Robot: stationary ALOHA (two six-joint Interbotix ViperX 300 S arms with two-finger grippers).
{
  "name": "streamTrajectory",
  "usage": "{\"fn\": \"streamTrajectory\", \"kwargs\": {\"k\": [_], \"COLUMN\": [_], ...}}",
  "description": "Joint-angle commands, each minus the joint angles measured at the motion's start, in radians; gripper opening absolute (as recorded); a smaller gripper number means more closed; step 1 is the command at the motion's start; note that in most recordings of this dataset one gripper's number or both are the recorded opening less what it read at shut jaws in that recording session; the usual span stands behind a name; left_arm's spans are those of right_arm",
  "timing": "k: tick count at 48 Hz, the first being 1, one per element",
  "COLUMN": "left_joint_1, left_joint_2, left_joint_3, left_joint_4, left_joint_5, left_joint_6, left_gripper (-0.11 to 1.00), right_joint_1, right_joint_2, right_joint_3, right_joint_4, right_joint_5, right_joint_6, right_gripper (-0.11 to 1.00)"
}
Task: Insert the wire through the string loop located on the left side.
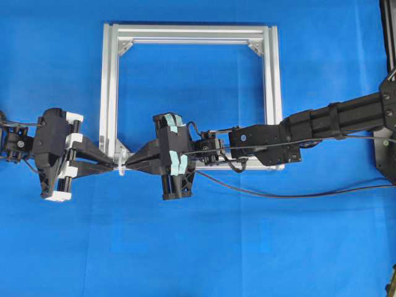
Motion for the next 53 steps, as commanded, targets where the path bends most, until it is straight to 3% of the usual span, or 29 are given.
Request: {"fn": "streamTrajectory", "kwargs": {"k": [1,9,12,17,25,29,40,53], "left_joint_1": [-0.002,-0.002,-0.002,-0.002,-0.002,-0.002,-0.002,-0.021], "left_joint_2": [-0.011,-0.012,-0.011,-0.012,-0.014,-0.014,-0.104,-0.405], "left_joint_3": [-0.008,-0.008,-0.008,-0.006,-0.006,-0.006,0.012,0.012], "left_joint_4": [0.003,0.002,0.002,0.003,0.002,0.003,0.003,0.003], "left_joint_5": [-0.003,0.002,0.002,0.002,0.009,0.011,0.115,0.462], "left_joint_6": [0.003,0.005,0.005,0.005,0.005,0.005,0.000,-0.003], "left_gripper": [0.08,0.08,0.08,0.08,0.08,0.08,0.08,0.08], "right_joint_1": [-0.003,-0.003,-0.003,-0.002,-0.002,0.000,0.000,0.008], "right_joint_2": [-0.018,-0.018,-0.018,-0.020,-0.026,-0.031,-0.044,-0.060], "right_joint_3": [-0.018,-0.020,-0.018,-0.017,-0.008,-0.003,0.020,0.058], "right_joint_4": [0.000,0.003,0.006,0.006,0.009,0.020,0.025,0.025], "right_joint_5": [-0.003,-0.002,0.000,0.009,0.035,0.035,0.035,0.034], "right_joint_6": [-0.002,0.002,0.005,0.008,0.009,0.009,0.009,0.009], "right_gripper": [0.00,0.01,0.07,0.30,0.81,0.96,0.95,0.95]}}
